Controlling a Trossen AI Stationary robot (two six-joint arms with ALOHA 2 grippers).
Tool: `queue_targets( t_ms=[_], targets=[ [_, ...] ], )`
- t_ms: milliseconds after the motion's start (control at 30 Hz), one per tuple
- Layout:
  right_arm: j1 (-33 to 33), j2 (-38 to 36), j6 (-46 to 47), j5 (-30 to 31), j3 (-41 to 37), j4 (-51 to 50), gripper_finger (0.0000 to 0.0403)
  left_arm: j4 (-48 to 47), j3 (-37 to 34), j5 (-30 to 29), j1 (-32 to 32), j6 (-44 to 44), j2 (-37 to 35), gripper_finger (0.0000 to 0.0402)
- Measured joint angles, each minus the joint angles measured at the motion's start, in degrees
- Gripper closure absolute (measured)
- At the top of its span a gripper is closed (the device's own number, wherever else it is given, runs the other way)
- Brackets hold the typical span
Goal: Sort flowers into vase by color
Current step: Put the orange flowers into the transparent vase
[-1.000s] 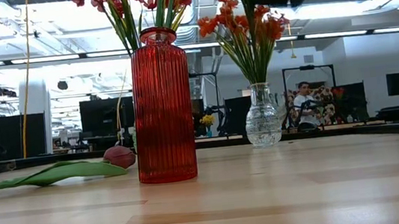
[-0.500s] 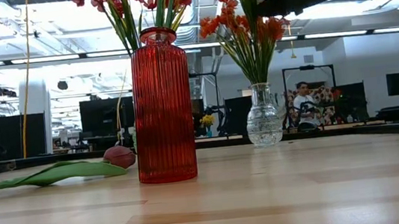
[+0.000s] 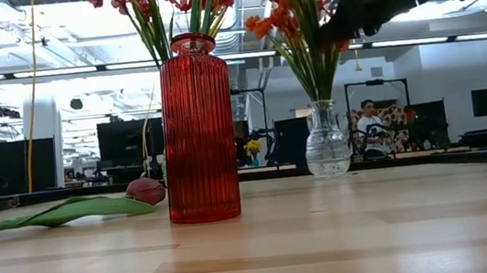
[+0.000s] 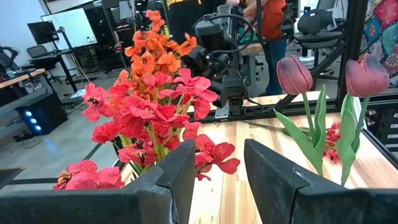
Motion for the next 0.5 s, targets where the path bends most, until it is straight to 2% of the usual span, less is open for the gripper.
queue_targets(
  t_ms=[333,500],
  targets=[
    [-2.4,0.0,9.5,0.0,0.0,-6.4,0.0352,0.0,0.0,0.0,0.0,0.0,0.0,0.0274],
    [-2.3,0.0,11.0,0.0,0.0,-9.4,0.0351,0.0,0.0,0.0,0.0,0.0,0.0,0.0274]
  ],
)
